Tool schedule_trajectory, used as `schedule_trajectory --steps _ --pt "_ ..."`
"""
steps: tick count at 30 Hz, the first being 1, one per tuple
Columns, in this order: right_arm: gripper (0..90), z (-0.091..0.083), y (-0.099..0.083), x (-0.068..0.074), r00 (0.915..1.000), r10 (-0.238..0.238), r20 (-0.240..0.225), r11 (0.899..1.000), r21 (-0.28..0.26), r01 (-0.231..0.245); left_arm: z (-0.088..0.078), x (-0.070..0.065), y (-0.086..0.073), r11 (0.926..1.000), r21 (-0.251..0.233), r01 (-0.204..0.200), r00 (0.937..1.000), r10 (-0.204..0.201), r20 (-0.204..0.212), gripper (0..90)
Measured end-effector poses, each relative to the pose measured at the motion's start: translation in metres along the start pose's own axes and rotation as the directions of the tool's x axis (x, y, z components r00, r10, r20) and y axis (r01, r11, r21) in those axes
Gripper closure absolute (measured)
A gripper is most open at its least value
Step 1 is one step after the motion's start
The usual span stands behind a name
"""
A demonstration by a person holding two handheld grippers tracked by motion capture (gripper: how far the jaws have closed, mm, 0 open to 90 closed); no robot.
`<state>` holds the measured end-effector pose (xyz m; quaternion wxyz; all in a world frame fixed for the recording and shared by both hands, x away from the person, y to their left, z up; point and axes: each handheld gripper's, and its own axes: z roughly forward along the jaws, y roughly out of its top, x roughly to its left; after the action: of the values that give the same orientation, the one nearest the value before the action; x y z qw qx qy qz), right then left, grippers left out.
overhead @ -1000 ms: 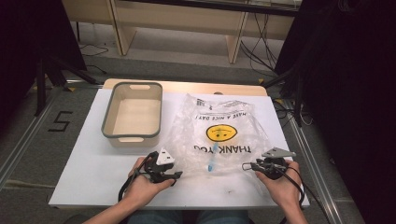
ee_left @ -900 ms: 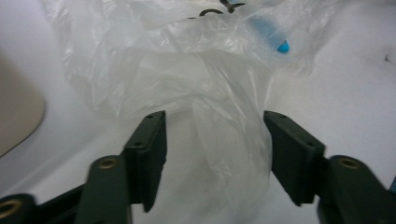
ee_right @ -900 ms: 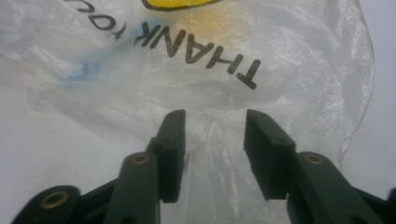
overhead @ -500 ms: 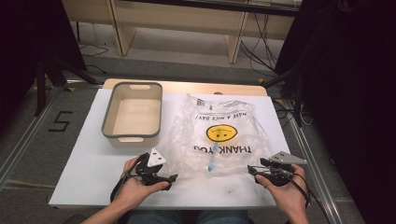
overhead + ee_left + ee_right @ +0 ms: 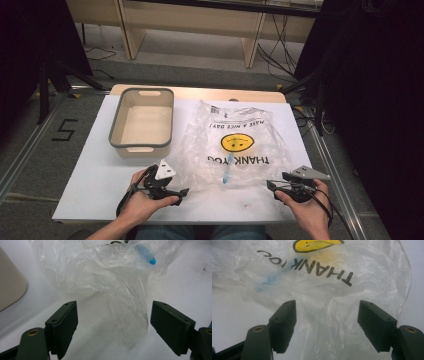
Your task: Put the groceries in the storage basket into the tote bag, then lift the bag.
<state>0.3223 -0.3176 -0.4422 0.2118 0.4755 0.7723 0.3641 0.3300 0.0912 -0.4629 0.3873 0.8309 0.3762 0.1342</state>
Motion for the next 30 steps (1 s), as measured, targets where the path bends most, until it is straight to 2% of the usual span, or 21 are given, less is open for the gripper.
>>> schedule_trajectory --steps 12,18,21,26,30 --pt "32.2 -0.003 0.000 -0.002 0.9999 0.011 0.007 1.000 -0.008 -0.011 0.002 -0.001 -0.001 1.0000 0.003 0.007 1.0000 -0.007 0.001 22.3" --pt "31.3 -0.007 -0.006 -0.002 0.9997 0.022 0.005 0.999 0.023 -0.022 0.005 -0.003 0.000 0.9998 0.021 0.006 1.0000 -0.006 0.006 24.4" --pt "30.7 -0.011 -0.010 -0.001 0.9998 0.019 0.000 0.999 0.042 -0.019 0.007 -0.006 -0.001 0.9995 0.030 0.010 0.9999 -0.010 0.009 25.2" --pt "30.1 -0.017 -0.015 0.001 1.0000 0.008 0.001 0.999 0.043 -0.008 0.012 -0.011 -0.002 0.9982 0.059 0.003 0.9999 -0.004 0.014 25.8" --pt "29.1 -0.020 -0.021 0.003 1.0000 0.002 0.002 0.997 0.071 -0.002 0.013 -0.013 -0.004 0.9970 0.077 0.003 0.9999 -0.004 0.011 26.8"
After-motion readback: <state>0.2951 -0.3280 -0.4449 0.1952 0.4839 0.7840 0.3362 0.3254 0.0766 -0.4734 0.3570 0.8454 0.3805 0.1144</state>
